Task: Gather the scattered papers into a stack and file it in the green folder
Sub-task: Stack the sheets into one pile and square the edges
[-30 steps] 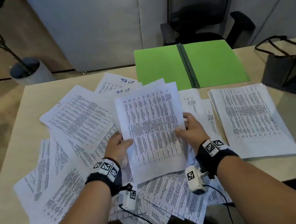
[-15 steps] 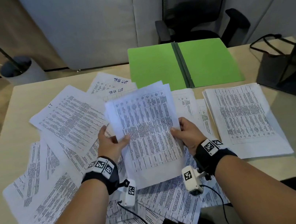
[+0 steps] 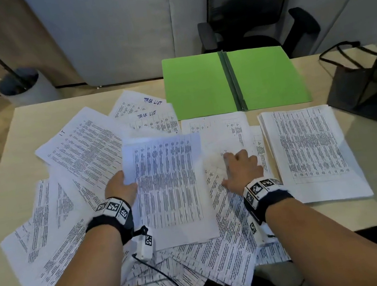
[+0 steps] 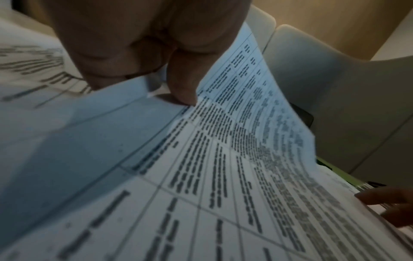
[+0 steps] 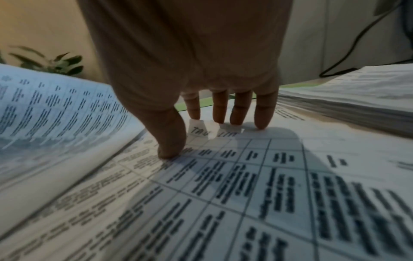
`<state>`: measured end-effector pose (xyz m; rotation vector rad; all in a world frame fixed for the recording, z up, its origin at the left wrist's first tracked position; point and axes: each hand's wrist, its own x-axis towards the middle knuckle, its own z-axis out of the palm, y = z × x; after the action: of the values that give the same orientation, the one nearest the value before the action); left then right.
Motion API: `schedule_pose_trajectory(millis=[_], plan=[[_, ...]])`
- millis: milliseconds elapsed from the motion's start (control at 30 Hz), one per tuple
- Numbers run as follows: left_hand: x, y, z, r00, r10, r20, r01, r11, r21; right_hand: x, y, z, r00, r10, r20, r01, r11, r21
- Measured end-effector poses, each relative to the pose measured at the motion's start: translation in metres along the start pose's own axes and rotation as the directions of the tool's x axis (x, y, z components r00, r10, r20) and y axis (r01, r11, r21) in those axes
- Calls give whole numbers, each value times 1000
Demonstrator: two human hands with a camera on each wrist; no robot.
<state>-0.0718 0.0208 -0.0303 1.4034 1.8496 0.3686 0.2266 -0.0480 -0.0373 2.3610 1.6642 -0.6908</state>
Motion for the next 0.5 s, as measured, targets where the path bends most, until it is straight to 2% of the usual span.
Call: schedule_pose_trajectory(millis=[167, 300, 400, 500], plan=[[-8, -9, -1, 999, -8, 54, 14, 993, -114, 6, -2, -1, 998, 54, 15, -54, 998, 35], [-16, -1, -11, 987, 78, 143, -30, 951, -309, 10, -3, -22, 997, -22, -75, 35, 984, 177], [-25, 18, -12, 943, 204, 265, -158, 970, -185, 8, -12, -49, 982, -58, -178, 122, 920, 373], [-37, 39, -3, 894, 343, 287, -320, 939, -124, 1, -22, -77, 942, -175, -287, 279, 884, 376]])
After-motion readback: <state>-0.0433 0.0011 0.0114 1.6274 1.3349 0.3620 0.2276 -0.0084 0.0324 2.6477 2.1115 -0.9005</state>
